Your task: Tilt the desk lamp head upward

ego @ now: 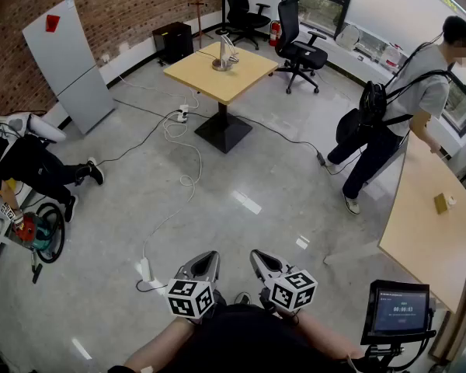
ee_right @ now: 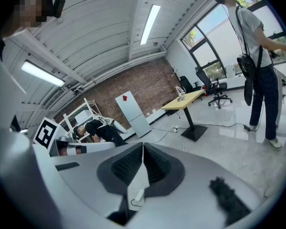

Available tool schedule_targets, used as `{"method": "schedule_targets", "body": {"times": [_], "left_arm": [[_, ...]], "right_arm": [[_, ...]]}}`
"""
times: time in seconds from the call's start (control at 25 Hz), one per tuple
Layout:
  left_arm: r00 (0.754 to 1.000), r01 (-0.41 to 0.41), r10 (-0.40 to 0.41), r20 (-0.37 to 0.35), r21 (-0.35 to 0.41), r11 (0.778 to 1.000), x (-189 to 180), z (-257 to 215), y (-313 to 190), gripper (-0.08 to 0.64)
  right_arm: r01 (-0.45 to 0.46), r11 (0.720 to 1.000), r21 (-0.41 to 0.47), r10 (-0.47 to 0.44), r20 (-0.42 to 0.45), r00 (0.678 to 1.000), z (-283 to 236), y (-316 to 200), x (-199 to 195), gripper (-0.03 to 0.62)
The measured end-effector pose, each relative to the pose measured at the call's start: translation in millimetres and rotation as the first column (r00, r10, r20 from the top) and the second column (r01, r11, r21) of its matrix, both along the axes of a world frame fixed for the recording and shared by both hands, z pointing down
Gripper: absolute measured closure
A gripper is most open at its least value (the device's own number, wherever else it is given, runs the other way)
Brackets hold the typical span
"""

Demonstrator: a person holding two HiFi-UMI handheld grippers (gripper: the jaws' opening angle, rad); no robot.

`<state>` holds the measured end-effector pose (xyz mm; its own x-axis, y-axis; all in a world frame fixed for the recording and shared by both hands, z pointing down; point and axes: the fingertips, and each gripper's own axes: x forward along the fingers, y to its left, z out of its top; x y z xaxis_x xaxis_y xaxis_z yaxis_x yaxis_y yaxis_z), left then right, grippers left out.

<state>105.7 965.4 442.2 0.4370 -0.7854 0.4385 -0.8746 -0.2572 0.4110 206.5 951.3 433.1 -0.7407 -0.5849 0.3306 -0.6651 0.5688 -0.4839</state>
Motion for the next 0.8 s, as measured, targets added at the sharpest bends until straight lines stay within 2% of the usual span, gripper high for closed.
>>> {"method": "schedule_targets", "body": {"times": [0.12,0.28,0.52,0.68,0.8], "left_arm": [[1.000,0.001,-0.001,-0.004,-0.002,1.000,1,0,-1,0.552],[0.999,-0.038,0.038,-0.018,-0.010,0.999,-2,-6,-11,0.552],[0.997,-0.061,0.061,-0.046,-0.011,0.998,-11,5,-47,0.552],[0.994,-0.081,0.082,-0.066,0.017,0.997,-60,5,-119,0.552],[0.993,-0.087,0.089,-0.076,0.031,0.996,-88,4,-155,0.552]], "right_arm": [[-0.006,1.000,0.001,0.006,-0.006,1.000,-1,0,1,0.583],[-0.031,0.999,-0.012,0.031,-0.022,0.999,-8,-9,-7,0.583],[-0.076,0.997,-0.013,0.075,-0.055,0.996,4,-39,-8,0.583],[-0.101,0.995,0.000,0.101,-0.085,0.991,10,-103,-56,0.583],[-0.094,0.995,0.009,0.095,-0.098,0.991,9,-134,-87,0.583]]}}
